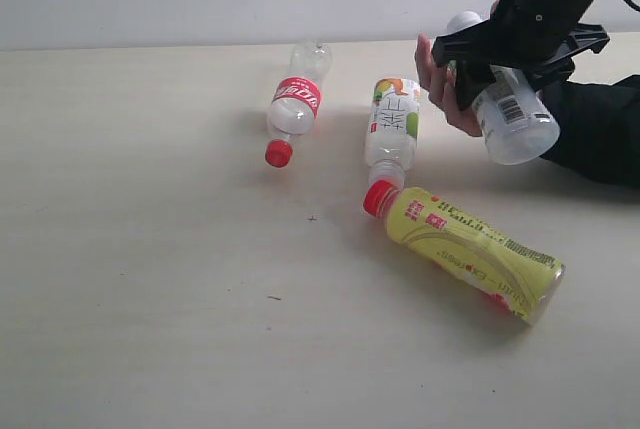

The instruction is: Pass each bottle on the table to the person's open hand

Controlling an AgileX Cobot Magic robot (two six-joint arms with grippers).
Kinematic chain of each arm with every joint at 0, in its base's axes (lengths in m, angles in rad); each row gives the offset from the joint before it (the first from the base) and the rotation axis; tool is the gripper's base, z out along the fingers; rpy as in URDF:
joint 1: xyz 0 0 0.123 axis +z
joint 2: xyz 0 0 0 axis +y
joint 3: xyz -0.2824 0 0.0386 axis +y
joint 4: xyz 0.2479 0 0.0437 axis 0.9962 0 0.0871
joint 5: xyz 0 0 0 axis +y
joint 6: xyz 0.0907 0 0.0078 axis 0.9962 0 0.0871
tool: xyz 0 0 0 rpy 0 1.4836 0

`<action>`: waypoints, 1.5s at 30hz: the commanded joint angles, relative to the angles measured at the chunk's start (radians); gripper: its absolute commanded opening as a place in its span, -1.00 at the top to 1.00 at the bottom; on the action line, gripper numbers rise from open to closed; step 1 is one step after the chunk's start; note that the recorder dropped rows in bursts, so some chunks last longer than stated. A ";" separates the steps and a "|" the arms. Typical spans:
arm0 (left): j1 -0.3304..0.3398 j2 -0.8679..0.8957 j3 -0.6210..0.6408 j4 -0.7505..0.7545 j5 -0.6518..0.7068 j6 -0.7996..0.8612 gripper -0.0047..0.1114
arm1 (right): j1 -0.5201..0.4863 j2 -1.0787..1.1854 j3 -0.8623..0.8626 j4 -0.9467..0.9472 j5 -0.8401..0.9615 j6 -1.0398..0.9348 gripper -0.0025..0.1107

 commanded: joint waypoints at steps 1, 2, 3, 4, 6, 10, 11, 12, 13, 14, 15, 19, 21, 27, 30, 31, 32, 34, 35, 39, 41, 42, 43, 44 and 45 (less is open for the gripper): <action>0.001 -0.006 0.003 -0.009 -0.006 0.001 0.92 | -0.003 -0.001 -0.007 -0.001 -0.014 -0.010 -0.01; 0.001 -0.006 0.003 -0.009 -0.006 0.001 0.92 | -0.003 -0.001 -0.007 -0.001 -0.014 -0.010 -0.11; 0.001 -0.006 0.003 -0.009 -0.006 0.001 0.92 | -0.003 -0.001 -0.007 -0.003 -0.014 -0.010 -0.22; 0.001 -0.006 0.003 -0.009 -0.006 0.001 0.92 | -0.003 -0.001 -0.007 -0.007 -0.014 -0.010 -0.31; 0.001 -0.006 0.003 -0.009 -0.006 0.001 0.92 | -0.003 -0.001 -0.007 -0.009 -0.014 -0.010 -0.43; 0.001 -0.006 0.003 -0.009 -0.006 0.001 0.92 | -0.003 -0.001 -0.007 -0.009 -0.014 -0.010 -0.50; 0.001 -0.006 0.003 -0.009 -0.006 0.001 0.92 | -0.003 -0.001 -0.007 -0.009 -0.014 -0.010 -0.51; 0.001 -0.006 0.003 -0.009 -0.006 0.001 0.92 | -0.003 -0.001 -0.007 -0.009 -0.014 -0.010 -0.52; 0.001 -0.006 0.003 -0.009 -0.006 0.001 0.92 | -0.003 -0.001 -0.007 -0.009 -0.014 -0.010 -0.53; 0.001 -0.006 0.003 -0.009 -0.006 0.001 0.92 | -0.003 -0.001 -0.007 -0.009 -0.014 -0.010 -0.54; 0.001 -0.006 0.003 -0.009 -0.006 0.001 0.92 | -0.003 -0.001 -0.007 -0.009 -0.014 -0.010 -0.54; 0.001 -0.006 0.003 -0.009 -0.006 0.001 0.92 | -0.003 -0.012 -0.007 -0.011 -0.014 -0.010 -0.54; 0.001 -0.006 0.003 -0.009 -0.006 0.001 0.92 | -0.003 -0.037 -0.007 -0.011 -0.016 -0.010 -0.54; 0.001 -0.006 0.003 -0.009 -0.006 0.001 0.92 | -0.003 -0.174 -0.007 -0.020 0.012 -0.022 -0.54; 0.001 -0.006 0.003 -0.009 -0.006 0.001 0.92 | -0.003 -0.281 -0.007 -0.034 0.105 -0.044 -0.51; 0.001 -0.006 0.003 -0.009 -0.006 0.001 0.92 | -0.003 -0.321 -0.007 -0.038 0.131 -0.044 -0.38; 0.001 -0.006 0.003 -0.009 -0.006 0.001 0.92 | -0.003 -0.358 -0.007 -0.038 0.149 -0.044 -0.21; 0.001 -0.006 0.003 -0.009 -0.006 0.001 0.92 | -0.003 -0.450 -0.004 -0.025 0.200 -0.043 0.50; 0.001 -0.006 0.003 -0.009 -0.006 0.001 0.92 | -0.003 -0.500 0.017 -0.015 0.199 -0.045 0.87; 0.001 -0.006 0.003 -0.009 -0.006 0.001 0.92 | -0.003 -0.784 0.224 0.184 0.058 -0.151 0.96; 0.001 -0.006 0.003 -0.009 -0.006 0.001 0.92 | -0.003 -0.985 0.378 0.322 0.005 -0.239 0.96; 0.001 -0.006 0.003 -0.009 -0.006 0.001 0.92 | -0.003 -1.102 0.472 0.383 -0.021 -0.298 0.96; 0.001 -0.006 0.003 -0.009 -0.006 0.001 0.92 | -0.003 -1.166 0.519 0.397 -0.023 -0.319 0.96; 0.001 -0.006 0.003 -0.009 -0.006 0.001 0.92 | -0.003 -1.278 0.610 0.397 -0.034 -0.336 0.96; 0.001 -0.006 0.003 -0.009 -0.006 0.001 0.92 | -0.003 -1.340 0.655 0.397 -0.042 -0.345 0.96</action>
